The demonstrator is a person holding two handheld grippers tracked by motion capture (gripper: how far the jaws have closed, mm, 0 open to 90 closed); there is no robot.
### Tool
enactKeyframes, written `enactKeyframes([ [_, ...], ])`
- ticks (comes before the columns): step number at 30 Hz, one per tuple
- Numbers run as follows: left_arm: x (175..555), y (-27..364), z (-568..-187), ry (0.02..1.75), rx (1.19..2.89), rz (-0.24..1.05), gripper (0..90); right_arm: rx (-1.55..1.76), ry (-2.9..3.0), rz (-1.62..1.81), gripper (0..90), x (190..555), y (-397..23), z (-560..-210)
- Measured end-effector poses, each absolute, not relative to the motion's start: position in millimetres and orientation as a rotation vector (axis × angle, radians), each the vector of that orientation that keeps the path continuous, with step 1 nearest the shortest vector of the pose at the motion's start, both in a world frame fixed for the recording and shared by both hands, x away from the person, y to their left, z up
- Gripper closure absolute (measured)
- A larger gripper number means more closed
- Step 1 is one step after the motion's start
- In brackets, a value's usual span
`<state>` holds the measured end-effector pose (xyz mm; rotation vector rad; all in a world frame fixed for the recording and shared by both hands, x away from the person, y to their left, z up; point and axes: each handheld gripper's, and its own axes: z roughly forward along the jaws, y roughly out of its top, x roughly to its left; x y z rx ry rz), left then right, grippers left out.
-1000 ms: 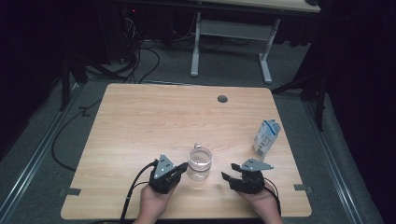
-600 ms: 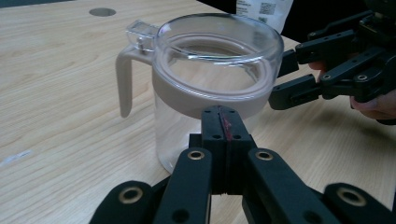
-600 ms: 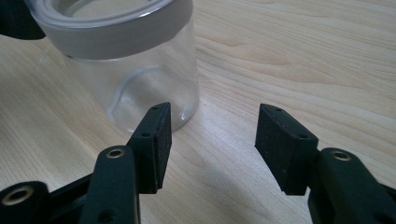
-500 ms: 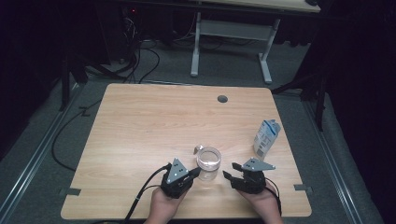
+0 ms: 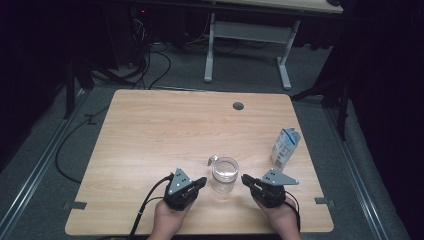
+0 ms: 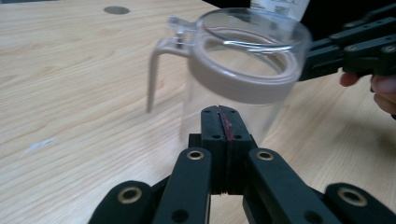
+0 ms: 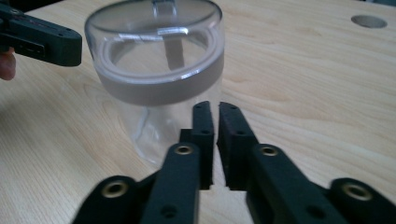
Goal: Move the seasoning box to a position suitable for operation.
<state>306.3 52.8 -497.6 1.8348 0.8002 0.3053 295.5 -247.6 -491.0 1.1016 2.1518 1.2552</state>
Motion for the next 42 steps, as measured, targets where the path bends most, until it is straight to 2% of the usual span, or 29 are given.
enactKeyframes([
  [24, 296, 91, -501, 0.918, 1.796, 0.375, 88.7, 1.03, 2.183, 1.294, 88.7, 320, -216, -491],
  [42, 334, 73, -478, 0.875, 1.741, 0.394, 90.0, 1.115, 2.154, 1.221, 89.8, 311, -234, -500],
])
